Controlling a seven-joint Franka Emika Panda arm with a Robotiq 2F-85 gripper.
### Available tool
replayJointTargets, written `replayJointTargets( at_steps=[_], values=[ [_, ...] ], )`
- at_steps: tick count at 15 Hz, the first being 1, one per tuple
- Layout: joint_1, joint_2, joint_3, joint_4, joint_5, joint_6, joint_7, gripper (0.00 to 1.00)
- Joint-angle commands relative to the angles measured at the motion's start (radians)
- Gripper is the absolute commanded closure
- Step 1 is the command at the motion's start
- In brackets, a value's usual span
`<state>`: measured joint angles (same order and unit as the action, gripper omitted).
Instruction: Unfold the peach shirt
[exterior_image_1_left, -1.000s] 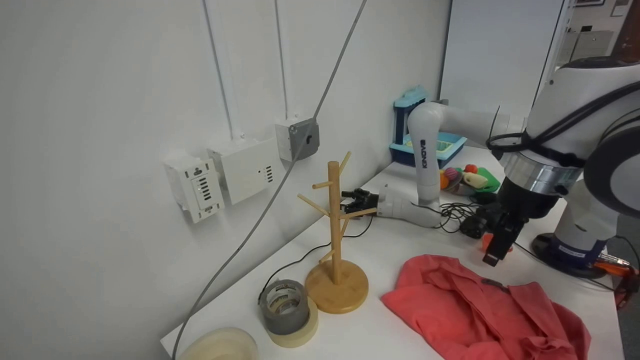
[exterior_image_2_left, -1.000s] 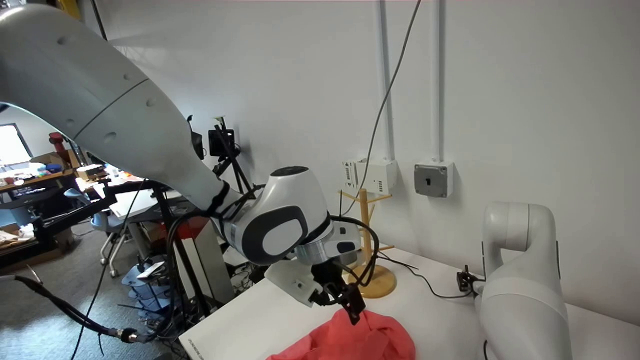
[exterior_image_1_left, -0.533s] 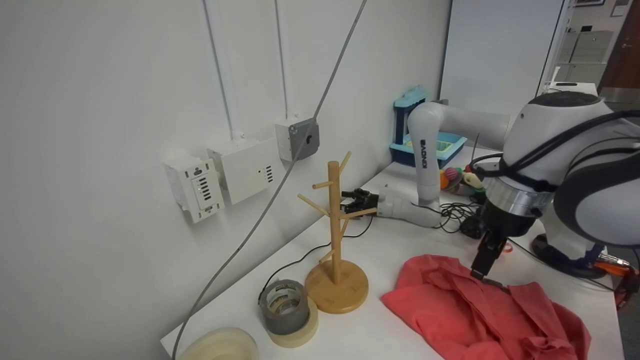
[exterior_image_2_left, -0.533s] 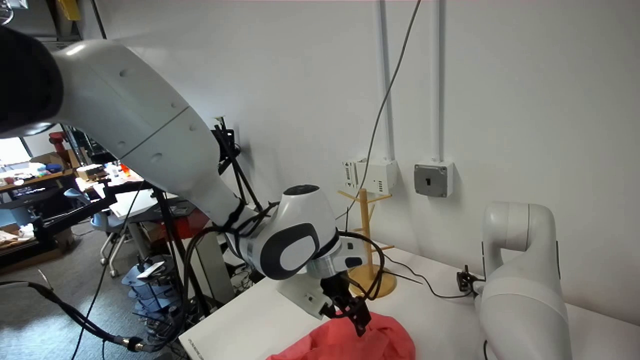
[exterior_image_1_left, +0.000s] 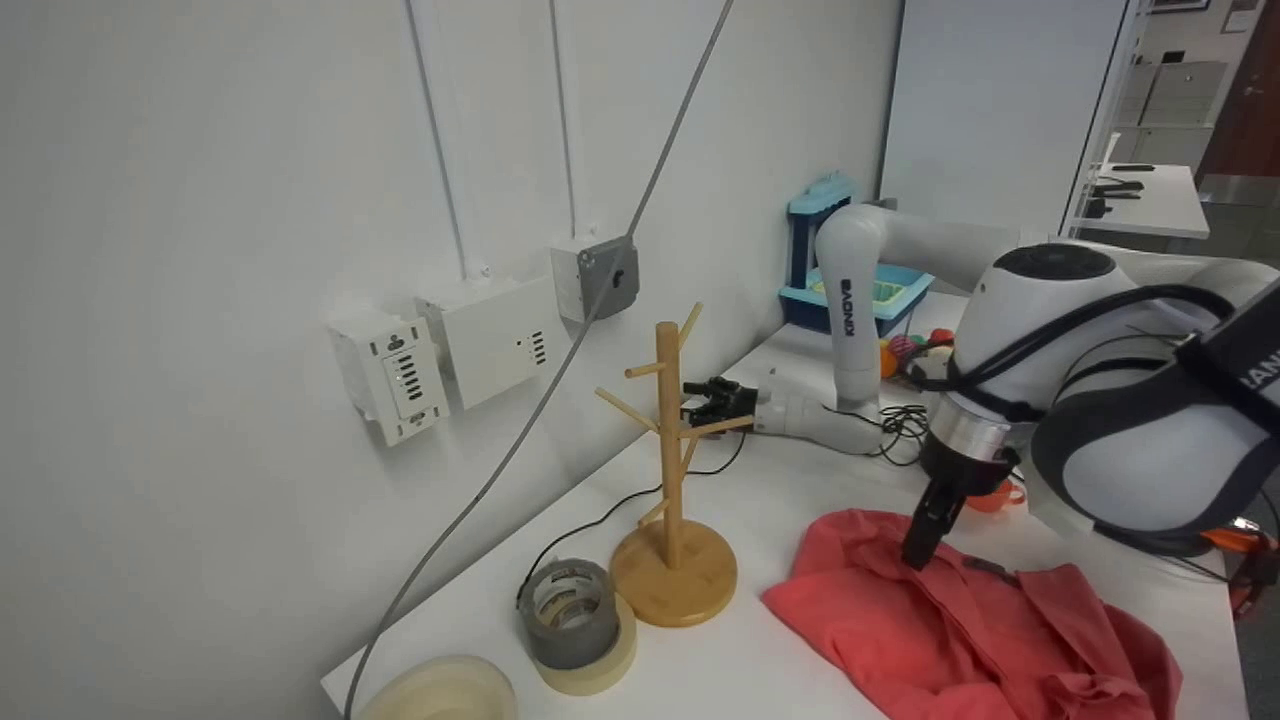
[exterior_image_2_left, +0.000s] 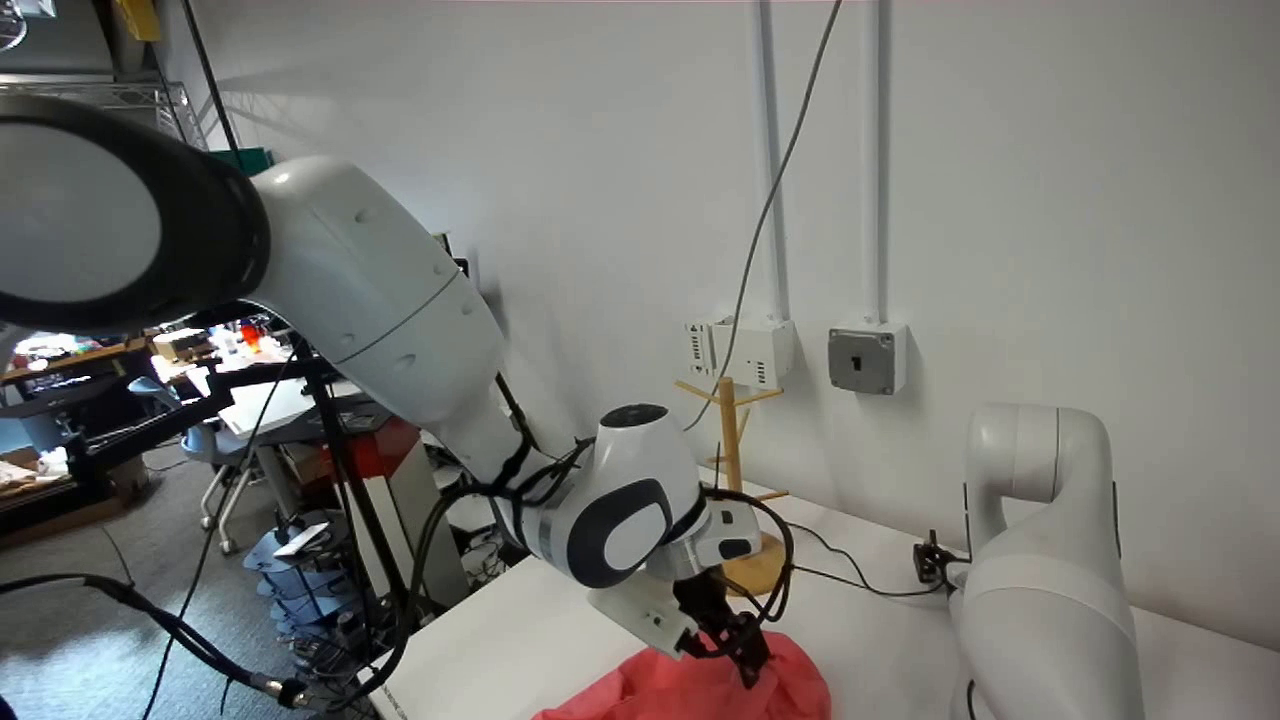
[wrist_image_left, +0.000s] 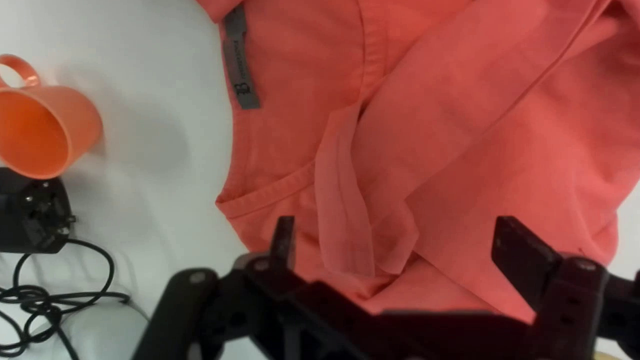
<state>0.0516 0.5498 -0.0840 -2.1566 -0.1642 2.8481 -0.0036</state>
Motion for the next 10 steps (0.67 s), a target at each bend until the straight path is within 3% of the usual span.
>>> replayJointTargets(
  at_steps=[1,6,7,8,10],
  values=[
    [0.026,0.099,-0.039,0.082,-0.012,0.035,0.032,0.0],
    [0.036,0.178,-0.055,0.139,-0.005,0.03,0.043,0.0],
    [0.036,0.191,-0.055,0.148,-0.002,0.028,0.045,0.08],
    [0.037,0.2,-0.055,0.157,0.0,0.027,0.047,0.25],
    [0.034,0.209,-0.05,0.165,0.004,0.024,0.047,0.38]
  ],
)
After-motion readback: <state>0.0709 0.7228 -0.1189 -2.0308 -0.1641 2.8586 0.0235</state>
